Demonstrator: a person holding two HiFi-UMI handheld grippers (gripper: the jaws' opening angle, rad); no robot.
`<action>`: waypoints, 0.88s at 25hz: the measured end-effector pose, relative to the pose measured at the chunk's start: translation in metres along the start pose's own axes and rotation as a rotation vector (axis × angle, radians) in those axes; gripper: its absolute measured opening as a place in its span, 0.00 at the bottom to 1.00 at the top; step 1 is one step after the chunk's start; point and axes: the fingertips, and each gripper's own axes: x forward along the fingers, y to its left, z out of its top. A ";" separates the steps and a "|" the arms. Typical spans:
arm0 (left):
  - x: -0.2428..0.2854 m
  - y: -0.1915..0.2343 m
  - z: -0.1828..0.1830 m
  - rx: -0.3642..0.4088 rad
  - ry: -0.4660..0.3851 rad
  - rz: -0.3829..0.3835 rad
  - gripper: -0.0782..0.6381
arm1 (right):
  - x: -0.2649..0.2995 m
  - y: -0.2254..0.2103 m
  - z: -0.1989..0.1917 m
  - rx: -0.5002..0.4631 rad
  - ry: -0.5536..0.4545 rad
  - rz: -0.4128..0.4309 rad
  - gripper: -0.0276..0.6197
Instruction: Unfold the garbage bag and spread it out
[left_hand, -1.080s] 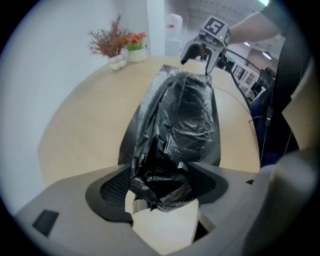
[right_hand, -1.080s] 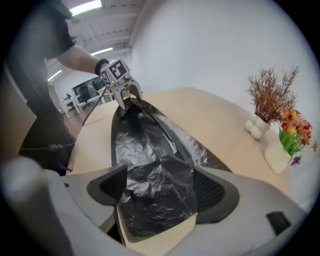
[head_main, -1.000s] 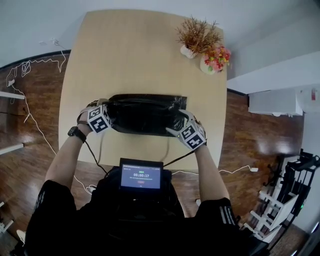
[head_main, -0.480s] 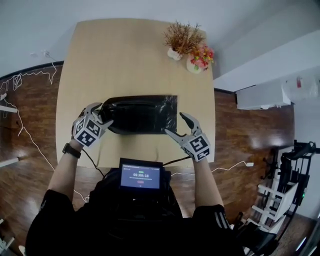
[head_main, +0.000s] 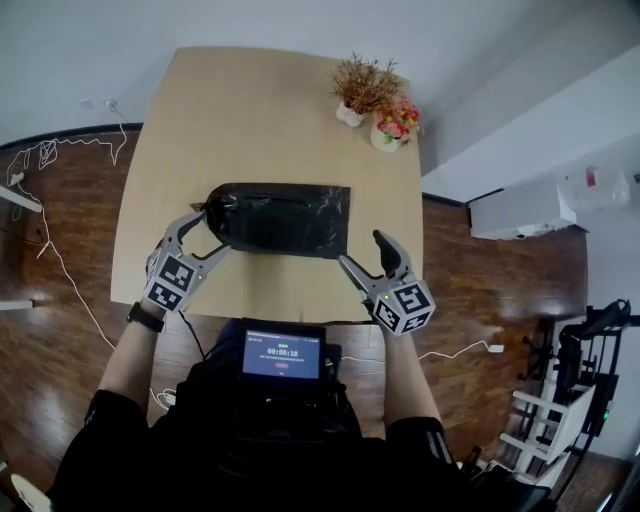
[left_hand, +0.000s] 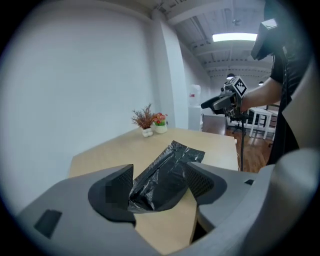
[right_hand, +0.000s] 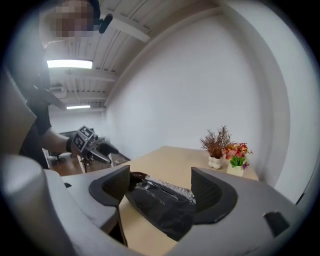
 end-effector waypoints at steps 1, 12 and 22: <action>-0.007 -0.009 0.001 -0.003 -0.008 0.012 0.58 | -0.011 0.005 0.005 0.018 -0.043 0.001 0.69; -0.096 -0.126 0.012 -0.021 -0.079 0.087 0.58 | -0.128 0.083 -0.001 0.040 -0.165 0.102 0.68; -0.140 -0.189 -0.010 -0.070 -0.082 0.049 0.58 | -0.189 0.117 -0.037 0.224 -0.157 0.036 0.64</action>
